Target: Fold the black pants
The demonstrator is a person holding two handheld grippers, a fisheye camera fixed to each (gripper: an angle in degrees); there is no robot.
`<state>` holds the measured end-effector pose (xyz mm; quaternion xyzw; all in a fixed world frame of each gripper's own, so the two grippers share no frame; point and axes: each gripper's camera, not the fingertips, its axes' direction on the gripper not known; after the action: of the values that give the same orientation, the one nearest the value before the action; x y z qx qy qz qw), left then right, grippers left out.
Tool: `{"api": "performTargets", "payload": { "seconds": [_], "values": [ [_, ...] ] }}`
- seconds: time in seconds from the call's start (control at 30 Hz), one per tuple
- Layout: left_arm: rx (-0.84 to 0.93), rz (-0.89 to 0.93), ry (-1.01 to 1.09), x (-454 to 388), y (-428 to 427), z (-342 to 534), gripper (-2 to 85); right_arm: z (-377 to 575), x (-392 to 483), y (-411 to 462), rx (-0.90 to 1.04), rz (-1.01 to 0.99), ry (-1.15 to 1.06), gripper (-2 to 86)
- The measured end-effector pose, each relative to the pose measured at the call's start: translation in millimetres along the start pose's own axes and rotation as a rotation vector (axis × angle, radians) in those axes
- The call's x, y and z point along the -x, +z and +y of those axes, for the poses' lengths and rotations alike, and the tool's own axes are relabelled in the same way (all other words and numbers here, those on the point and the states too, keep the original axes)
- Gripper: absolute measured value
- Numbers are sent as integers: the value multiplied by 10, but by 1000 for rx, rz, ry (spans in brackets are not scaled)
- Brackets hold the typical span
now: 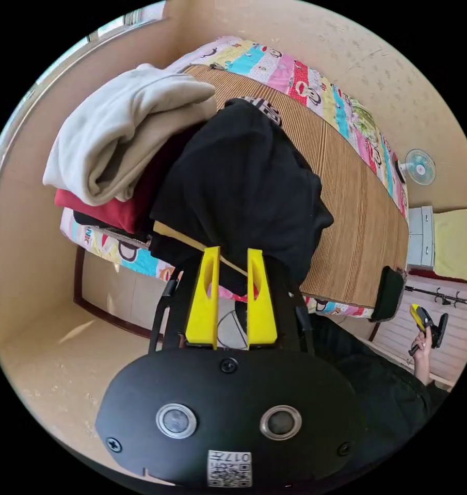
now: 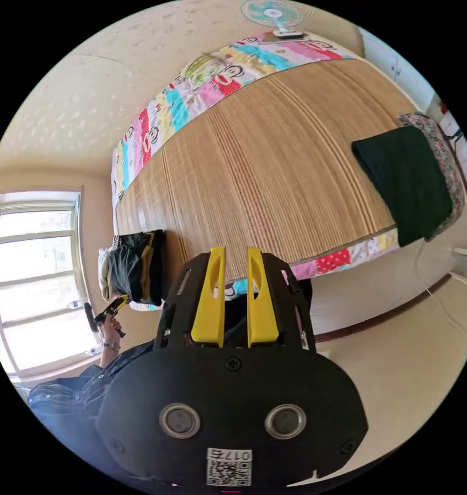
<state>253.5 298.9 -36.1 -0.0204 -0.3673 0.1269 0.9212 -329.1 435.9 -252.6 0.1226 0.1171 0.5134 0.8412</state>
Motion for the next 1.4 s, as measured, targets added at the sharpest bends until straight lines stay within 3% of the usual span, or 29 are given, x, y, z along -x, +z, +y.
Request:
{"api": "performTargets", "payload": {
  "seconds": [0.13, 0.3, 0.37, 0.5, 0.6, 0.73, 0.8, 1.0, 1.17, 1.4],
  "values": [
    [-197, 8, -32, -56, -385, 106, 79, 349, -150, -573, -166, 151, 93, 56],
    [-510, -30, 14, -575, -994, 336, 22, 488, -443, -985, -270, 32, 237, 24],
    [-553, -22, 26, -858, -1087, 477, 1, 530, -509, -1085, -307, -33, 235, 14],
    [-518, 193, 108, -1647, -909, 945, -7, 557, -541, -911, -225, -47, 121, 7],
    [-583, 109, 190, -2295, -631, 1401, -7, 572, -694, -729, -107, 30, 114, 6],
    [-395, 162, 178, -2902, -185, 1626, -6, 493, -1079, -789, -9, 56, 51, 6],
    [-507, 226, 201, -3244, -250, 1893, -5, 386, -1296, -924, 13, 119, 39, 6],
    [-649, 142, 273, -4109, -378, 2289, -3, -227, -2125, -1338, 4, 141, 131, 25],
    [-680, 264, 158, -4479, -292, 2583, 4, -990, -2633, -1451, 61, 116, 186, 70],
    [-629, 217, 85, -5040, -86, 2878, 34, -1907, -2857, -1459, 127, 172, 112, 85]
  ]
}}
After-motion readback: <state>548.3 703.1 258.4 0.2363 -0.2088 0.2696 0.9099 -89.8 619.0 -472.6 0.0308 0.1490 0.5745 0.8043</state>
